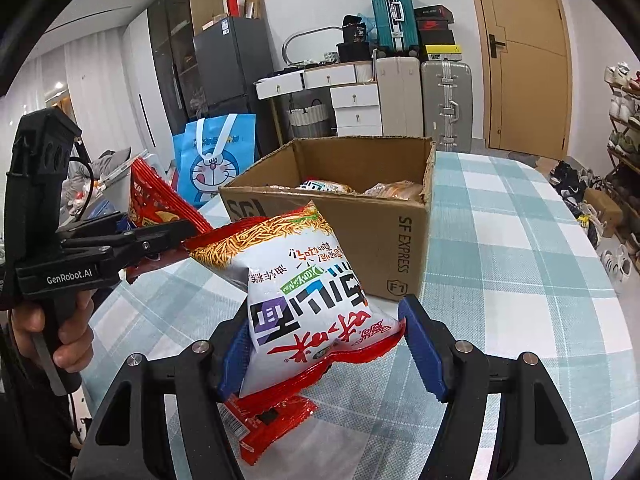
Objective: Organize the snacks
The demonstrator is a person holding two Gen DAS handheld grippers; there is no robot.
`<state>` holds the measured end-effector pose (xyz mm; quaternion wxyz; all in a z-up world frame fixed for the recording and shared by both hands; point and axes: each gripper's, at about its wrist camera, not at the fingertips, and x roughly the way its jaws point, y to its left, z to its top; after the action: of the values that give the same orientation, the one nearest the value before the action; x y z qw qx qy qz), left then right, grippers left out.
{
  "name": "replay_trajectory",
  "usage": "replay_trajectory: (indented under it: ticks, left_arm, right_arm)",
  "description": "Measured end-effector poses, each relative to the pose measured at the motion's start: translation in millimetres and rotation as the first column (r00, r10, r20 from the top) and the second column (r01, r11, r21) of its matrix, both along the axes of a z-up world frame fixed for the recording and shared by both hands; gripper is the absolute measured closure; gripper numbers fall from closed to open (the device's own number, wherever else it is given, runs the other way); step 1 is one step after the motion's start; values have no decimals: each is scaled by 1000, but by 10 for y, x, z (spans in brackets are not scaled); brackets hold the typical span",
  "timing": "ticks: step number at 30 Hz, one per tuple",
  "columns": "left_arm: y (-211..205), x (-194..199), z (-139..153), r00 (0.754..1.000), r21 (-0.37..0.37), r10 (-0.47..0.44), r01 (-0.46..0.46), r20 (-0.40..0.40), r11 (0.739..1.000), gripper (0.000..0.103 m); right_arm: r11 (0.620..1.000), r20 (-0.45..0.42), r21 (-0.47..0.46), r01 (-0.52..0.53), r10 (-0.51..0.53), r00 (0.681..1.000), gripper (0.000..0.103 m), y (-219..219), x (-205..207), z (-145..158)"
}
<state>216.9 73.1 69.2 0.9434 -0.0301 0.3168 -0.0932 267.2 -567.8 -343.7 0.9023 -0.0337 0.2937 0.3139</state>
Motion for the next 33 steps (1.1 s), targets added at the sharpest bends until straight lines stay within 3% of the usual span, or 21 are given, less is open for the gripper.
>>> replay_trajectory:
  ticks: [14,33]
  left_arm:
    - [36,-7,63,1000,-14,17,-17,14,1000,40]
    - [8,1,279,997,-49,42,-40,58,998,40]
  right_arm:
    - [999,8,37,25,-25,1000,33,-72,45,26]
    - [996,82,89,21,-28,996,33,-76,-2,388]
